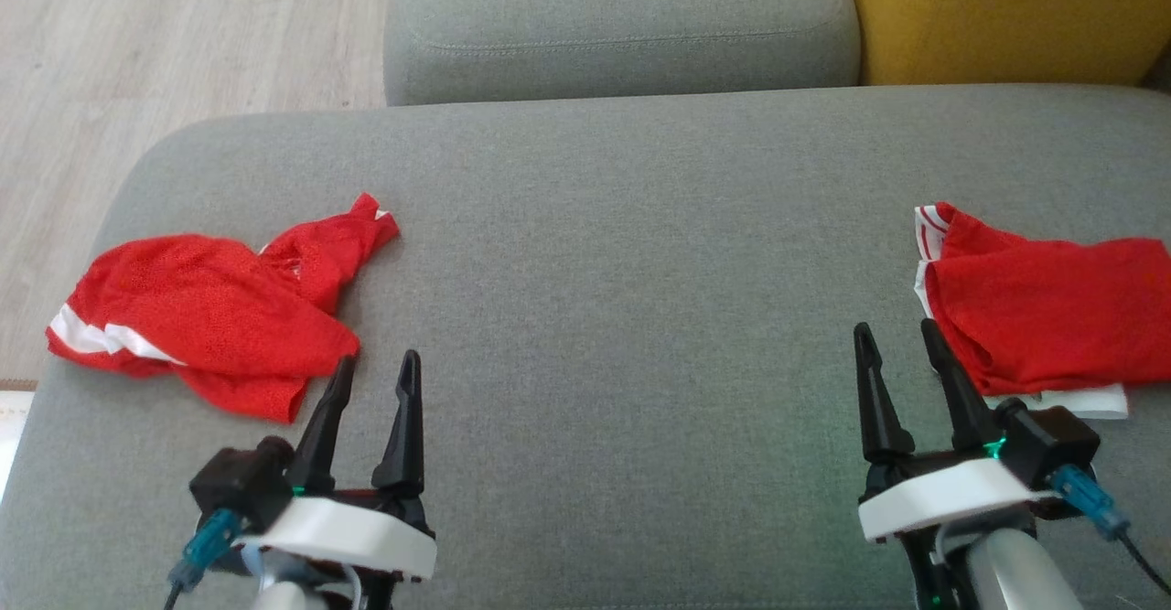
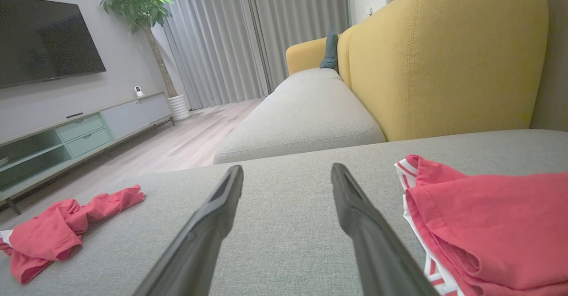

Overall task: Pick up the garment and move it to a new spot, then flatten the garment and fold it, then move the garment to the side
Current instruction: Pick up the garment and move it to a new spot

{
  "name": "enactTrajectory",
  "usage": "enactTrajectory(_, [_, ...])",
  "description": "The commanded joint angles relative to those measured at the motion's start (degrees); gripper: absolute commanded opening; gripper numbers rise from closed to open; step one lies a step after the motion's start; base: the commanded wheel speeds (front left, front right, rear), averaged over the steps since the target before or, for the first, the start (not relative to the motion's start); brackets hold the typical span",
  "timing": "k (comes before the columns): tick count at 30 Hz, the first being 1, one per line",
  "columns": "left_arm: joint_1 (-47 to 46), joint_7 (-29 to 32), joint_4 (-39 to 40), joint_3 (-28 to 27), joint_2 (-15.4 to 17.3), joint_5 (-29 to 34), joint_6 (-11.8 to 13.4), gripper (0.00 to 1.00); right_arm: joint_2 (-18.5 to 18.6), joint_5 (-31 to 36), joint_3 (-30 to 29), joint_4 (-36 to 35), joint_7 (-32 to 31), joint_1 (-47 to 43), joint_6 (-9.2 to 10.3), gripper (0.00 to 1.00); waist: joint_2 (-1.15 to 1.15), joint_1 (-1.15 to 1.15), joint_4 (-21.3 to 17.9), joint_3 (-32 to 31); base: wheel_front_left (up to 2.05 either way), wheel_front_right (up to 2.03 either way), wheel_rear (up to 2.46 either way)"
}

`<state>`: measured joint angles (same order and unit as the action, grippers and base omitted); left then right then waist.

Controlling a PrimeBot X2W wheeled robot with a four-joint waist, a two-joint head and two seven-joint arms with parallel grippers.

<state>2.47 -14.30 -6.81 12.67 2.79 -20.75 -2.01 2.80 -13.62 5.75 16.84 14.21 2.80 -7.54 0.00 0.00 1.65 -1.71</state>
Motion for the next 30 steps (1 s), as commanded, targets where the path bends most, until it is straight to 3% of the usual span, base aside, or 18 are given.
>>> enactTrajectory(1, [-1.7, -0.7, 1.7, -1.6, 0.1, 0.5, 0.1, 1.0, 0.1, -0.3, 1.4, -1.7, 0.8, 1.9, 0.05, 1.0, 0.0, 0.0, 0.1, 0.0, 0.0, 0.0, 0.0])
enactTrajectory(9, [-2.2, -0.7, 1.1, -1.1, 0.1, 0.6, 0.1, 1.0, 0.1, -0.9, 2.0, -2.0, 0.8, 1.5, 0.05, 1.0, 0.0, 0.0, 3.7, 0.3, 0.0, 0.0, 0.0])
enactTrajectory(26, [-2.2, -0.7, 0.5, -3.5, 0.1, 1.9, -0.4, 1.0, 0.1, -2.7, 6.5, -0.7, 0.8, 1.8, 0.05, 1.0, 0.0, 0.0, 19.2, 0.4, 0.0, 0.0, 0.0])
enactTrajectory(30, [-1.8, -0.7, 0.4, -3.9, 0.1, 2.2, -0.4, 1.0, 0.1, -3.2, 7.2, -0.2, 0.8, 1.7, 0.05, 1.0, 0.0, 0.0, 21.4, -0.1, 0.0, 0.0, 0.0])
